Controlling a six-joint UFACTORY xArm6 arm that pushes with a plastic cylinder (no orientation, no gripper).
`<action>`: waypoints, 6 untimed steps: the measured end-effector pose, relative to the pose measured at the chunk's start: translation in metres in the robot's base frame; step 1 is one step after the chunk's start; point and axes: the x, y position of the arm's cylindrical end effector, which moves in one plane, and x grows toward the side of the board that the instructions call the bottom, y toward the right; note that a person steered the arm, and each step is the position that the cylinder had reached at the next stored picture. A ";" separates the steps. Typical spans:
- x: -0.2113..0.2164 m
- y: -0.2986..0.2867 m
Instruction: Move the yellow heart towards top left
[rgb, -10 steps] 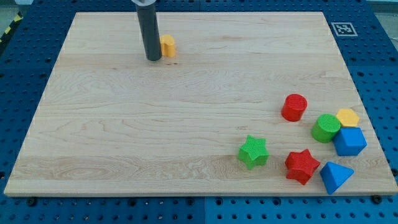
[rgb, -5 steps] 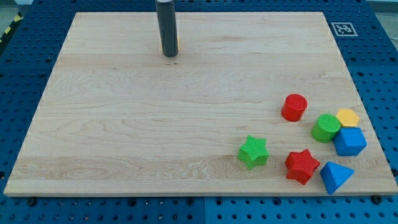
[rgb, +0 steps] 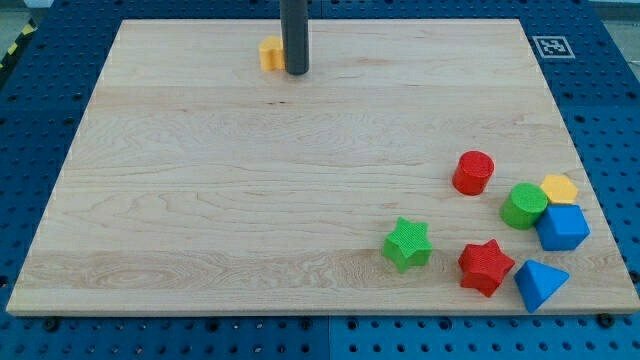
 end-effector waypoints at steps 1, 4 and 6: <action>-0.026 0.000; -0.034 -0.006; -0.034 -0.041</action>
